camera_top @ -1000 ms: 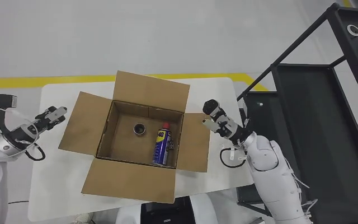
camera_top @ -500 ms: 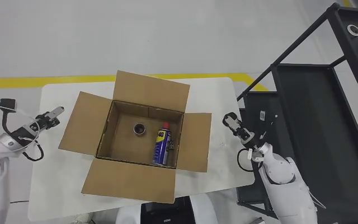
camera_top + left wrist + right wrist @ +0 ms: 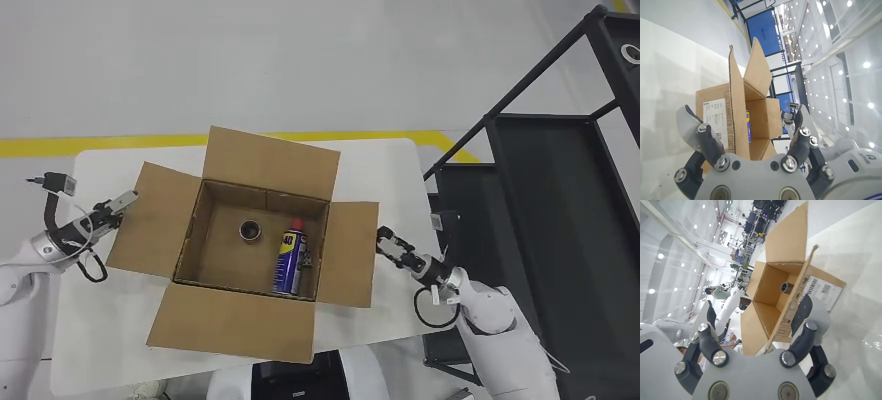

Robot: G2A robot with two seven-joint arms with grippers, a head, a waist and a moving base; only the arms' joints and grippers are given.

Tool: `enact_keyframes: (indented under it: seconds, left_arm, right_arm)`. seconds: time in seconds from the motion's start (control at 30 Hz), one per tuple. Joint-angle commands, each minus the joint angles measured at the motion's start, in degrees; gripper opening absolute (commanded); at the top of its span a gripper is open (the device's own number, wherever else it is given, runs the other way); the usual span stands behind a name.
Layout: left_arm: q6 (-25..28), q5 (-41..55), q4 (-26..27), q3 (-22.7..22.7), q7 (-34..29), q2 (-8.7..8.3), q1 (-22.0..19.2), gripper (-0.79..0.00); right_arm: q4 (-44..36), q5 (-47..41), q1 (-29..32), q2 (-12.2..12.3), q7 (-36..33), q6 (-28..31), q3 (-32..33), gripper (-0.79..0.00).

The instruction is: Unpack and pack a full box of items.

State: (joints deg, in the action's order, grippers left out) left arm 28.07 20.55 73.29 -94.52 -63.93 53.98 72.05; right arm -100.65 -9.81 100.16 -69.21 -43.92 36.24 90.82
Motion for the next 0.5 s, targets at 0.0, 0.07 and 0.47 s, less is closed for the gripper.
enact_keyframes:
  seconds: [0.0, 0.07, 0.47]
  left_arm:
    - [-0.3, 2.2, 2.6, 0.2, -0.8, 0.02, 0.5, 0.0]
    - [-0.8, 3.2, 5.2, 0.6, -0.4, 0.09, 0.7, 0.0]
    - [-2.1, 3.4, 14.0, 9.0, -0.4, 1.01, -2.8, 0.0]
  right_arm:
    - [-0.6, -2.4, -0.4, 0.1, -1.1, 0.8, -0.9, 0.0]
    - [-0.5, -4.9, -1.3, 0.1, -2.0, 1.7, -2.1, 0.0]
    - [4.6, -7.6, -7.0, -0.4, -2.6, 2.4, -11.0, 0.0]
